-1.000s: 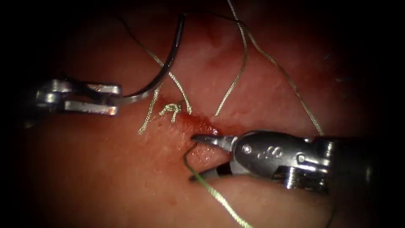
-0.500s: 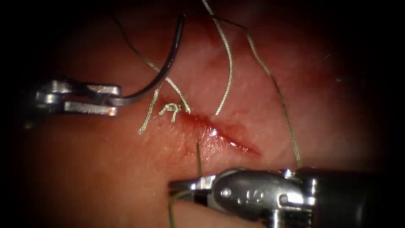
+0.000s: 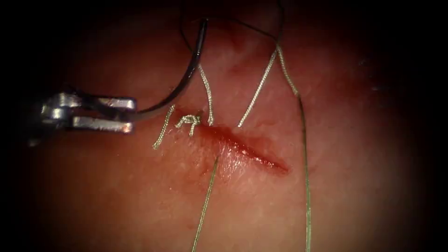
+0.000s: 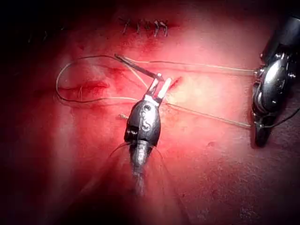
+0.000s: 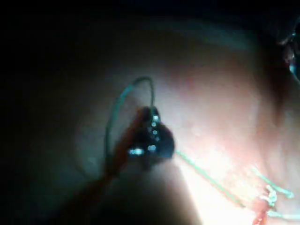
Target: Wound Closure
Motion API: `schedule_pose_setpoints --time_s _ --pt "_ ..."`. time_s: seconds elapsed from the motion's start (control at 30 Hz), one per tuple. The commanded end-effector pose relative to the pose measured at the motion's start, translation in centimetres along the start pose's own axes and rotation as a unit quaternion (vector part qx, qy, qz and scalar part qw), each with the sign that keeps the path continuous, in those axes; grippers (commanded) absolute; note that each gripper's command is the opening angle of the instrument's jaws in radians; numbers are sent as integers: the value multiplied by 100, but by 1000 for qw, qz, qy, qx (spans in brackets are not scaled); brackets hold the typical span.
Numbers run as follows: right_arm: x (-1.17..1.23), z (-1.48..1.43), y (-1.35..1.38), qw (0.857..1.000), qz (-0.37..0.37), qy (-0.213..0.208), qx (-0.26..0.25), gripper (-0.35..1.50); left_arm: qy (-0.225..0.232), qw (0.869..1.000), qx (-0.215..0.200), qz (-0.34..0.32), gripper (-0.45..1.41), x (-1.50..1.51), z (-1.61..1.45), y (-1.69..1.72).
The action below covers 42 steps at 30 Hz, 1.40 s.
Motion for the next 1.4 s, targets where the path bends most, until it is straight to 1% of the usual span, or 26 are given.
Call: schedule_pose_setpoints --time_s 0.03,0.07,0.1,0.23,0.27,0.3,0.33,0.37,0.57,0.6,0.7,0.73,0.8,0.83,0.87,0.9,0.93,0.97,1.1,1.13,1.2,1.27,1.3,1.33,1.37,1.4 --pt "-5 -5 6 1000 4 8 -22 58 1 1000 0 1 -45 -6 5 -2" --pt "-13 -22 15 999 7 12 -51 98 1 1000 0 1 -45 -6 5 -2" --pt "-26 -44 27 998 20 14 -66 108 1 1000 0 1 -45 -6 5 -2" --pt "-52 -92 58 994 42 18 -95 108 1 1000 0 1 -45 -6 5 -2" --pt "-57 -99 66 994 47 17 -100 108 1 1000 0 1 -45 -6 6 -2" --pt "-68 -109 81 993 56 13 -108 108 1 1000 0 1 -45 -6 6 -2" --pt "-82 -111 95 991 65 12 -116 106 1 1000 0 1 -45 -6 6 -2" --pt "-97 -105 109 990 65 10 -127 108 1 1000 0 1 -45 -6 6 -2" --pt "-131 -72 134 987 62 -1 -146 113 1 1000 -1 1 -45 -6 5 -2" --pt "-139 -62 139 987 62 -5 -150 113 1 1000 -1 1 -45 -6 5 -2" --pt "-147 -48 147 986 62 -9 -157 113 1 1000 -1 1 -45 -6 5 -3" --pt "-148 -39 153 985 62 -3 -159 113 1 1000 -1 1 -45 -6 5 -3" --pt "-147 -33 159 985 63 5 -163 113 1 1000 -1 1 -45 -6 5 -3" --pt "-146 -27 165 984 64 5 -167 108 1 1000 -1 1 -45 -6 5 -3" --pt "-146 -25 167 984 65 6 -165 96 1 1000 -1 1 -45 -6 5 -3" --pt "-144 -21 170 987 53 12 -154 26 1 1000 -1 1 -45 -6 5 -3" --pt "-144 -20 170 987 52 14 -151 -15 1 1000 -1 1 -45 -6 5 -3" --pt "-143 -20 170 988 51 19 -141 -35 1 1000 -1 1 -45 -6 5 -3" --pt "-137 -24 160 987 85 23 -134 -35 1 1000 -1 1 -45 -6 5 -3" --pt "-130 -25 151 987 94 25 -129 -35 1 1000 0 1 -45 -6 6 -2" --pt "-122 -24 140 988 93 26 -124 -35 1 1000 -1 1 -45 -6 8 -1" --pt "-98 -15 114 991 83 32 -102 -35 1 1000 -3 2 -45 -6 12 2" --pt "-92 -13 107 991 80 35 -97 -35 1 1000 -3 2 -45 -5 12 2" --pt "-76 -9 92 993 74 37 -86 -35 1 1000 -3 2 -45 -5 12 3" --pt "-68 -8 86 993 72 38 -81 -35 1 1000 -3 2 -45 -5 12 3" --pt "-50 -5 71 995 66 41 -70 -35 1 1000 -3 2 -45 -5 12 3"
